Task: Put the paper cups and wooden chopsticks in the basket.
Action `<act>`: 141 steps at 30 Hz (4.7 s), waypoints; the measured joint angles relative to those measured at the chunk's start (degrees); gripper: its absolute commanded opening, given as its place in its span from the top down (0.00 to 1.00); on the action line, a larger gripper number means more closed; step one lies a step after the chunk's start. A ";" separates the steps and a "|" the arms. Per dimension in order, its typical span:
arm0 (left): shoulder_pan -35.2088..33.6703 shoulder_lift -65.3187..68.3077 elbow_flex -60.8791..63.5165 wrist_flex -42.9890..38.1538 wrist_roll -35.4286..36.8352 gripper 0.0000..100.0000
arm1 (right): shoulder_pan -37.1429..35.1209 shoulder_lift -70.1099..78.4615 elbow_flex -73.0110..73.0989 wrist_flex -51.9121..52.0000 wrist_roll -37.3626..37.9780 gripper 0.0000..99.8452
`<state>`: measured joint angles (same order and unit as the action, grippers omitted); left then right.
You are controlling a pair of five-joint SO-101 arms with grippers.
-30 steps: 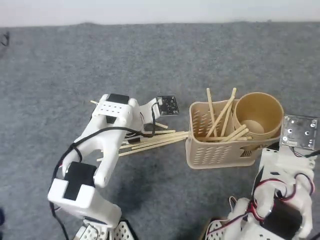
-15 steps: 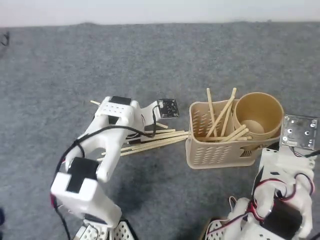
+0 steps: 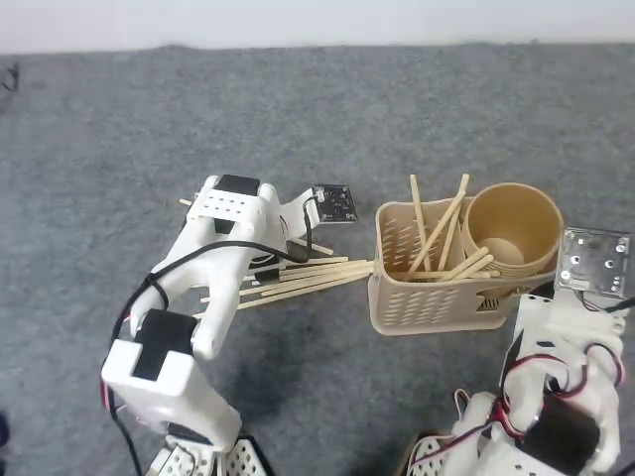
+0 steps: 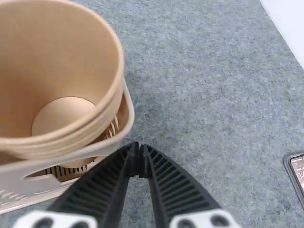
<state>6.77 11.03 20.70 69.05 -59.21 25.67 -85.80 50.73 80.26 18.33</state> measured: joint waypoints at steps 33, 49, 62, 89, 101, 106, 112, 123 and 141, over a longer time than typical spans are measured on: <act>0.18 5.45 -1.05 -3.52 -0.26 0.98 | 0.00 0.00 0.00 0.00 0.00 0.99; 0.53 5.45 -1.05 -2.64 -1.93 0.99 | 0.00 0.00 0.00 0.00 0.00 0.99; 2.73 5.54 -2.11 2.73 -5.80 0.99 | 0.00 0.00 0.00 0.00 0.00 0.99; 3.60 -45.01 -5.89 7.30 17.32 0.99 | 0.00 0.00 1.49 -1.05 0.00 0.99; 7.30 -62.24 -5.98 -10.37 61.63 0.99 | 0.00 0.00 1.76 -1.58 0.09 0.99; 10.11 -66.46 -3.43 -18.64 78.33 0.99 | 0.00 0.00 1.93 -1.58 0.09 0.99; 22.15 -71.21 10.81 -28.57 80.70 0.99 | 0.00 0.09 3.69 -2.90 0.09 0.99; 29.71 -72.53 30.42 -45.71 78.59 0.99 | 0.00 0.00 3.69 -2.99 0.09 0.99; 35.34 -72.53 35.16 -45.98 72.35 0.84 | 0.00 0.00 3.69 -2.99 0.09 0.99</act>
<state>42.11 -61.49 55.87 23.08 13.14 25.67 -85.80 54.42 77.27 18.42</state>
